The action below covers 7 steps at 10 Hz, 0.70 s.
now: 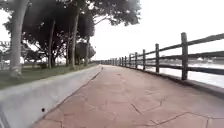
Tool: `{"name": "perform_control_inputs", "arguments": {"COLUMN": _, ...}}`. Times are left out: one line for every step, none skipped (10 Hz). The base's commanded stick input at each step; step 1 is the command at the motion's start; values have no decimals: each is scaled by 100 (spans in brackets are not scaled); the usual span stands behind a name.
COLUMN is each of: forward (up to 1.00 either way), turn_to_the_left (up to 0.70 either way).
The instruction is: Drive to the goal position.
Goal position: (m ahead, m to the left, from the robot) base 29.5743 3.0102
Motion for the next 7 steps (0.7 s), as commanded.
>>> {"name": "perform_control_inputs", "arguments": {"forward": 100, "turn_to_the_left": 0}}
{"name": "perform_control_inputs", "arguments": {"forward": 100, "turn_to_the_left": 0}}
{"name": "perform_control_inputs", "arguments": {"forward": 100, "turn_to_the_left": 0}}
{"name": "perform_control_inputs", "arguments": {"forward": 100, "turn_to_the_left": 0}}
{"name": "perform_control_inputs", "arguments": {"forward": 100, "turn_to_the_left": 0}}
{"name": "perform_control_inputs", "arguments": {"forward": 100, "turn_to_the_left": 0}}
{"name": "perform_control_inputs", "arguments": {"forward": 100, "turn_to_the_left": 0}}
